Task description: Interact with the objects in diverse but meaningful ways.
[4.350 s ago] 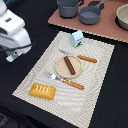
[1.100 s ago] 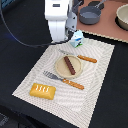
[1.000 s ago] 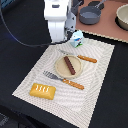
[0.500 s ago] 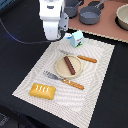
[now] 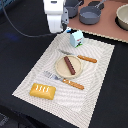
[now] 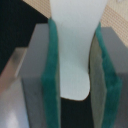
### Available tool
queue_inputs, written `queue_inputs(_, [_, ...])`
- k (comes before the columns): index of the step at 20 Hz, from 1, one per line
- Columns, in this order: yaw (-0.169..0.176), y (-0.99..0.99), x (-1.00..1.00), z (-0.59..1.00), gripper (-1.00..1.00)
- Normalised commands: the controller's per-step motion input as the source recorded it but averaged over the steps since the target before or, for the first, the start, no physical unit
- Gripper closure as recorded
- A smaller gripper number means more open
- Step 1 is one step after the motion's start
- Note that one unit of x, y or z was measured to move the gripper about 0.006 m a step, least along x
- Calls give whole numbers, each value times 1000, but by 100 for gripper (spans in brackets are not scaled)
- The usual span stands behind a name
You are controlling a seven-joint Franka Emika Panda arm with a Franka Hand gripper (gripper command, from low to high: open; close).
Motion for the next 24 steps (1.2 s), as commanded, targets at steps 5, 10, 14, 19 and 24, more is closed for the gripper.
queue_inputs(5, [10,93,-87,-230,100])
queue_inputs(10, [37,0,-301,-238,100])
queue_inputs(14, [41,0,-361,-320,100])
queue_inputs(19, [67,0,-402,-370,100])
queue_inputs(24, [60,0,-278,-399,100])
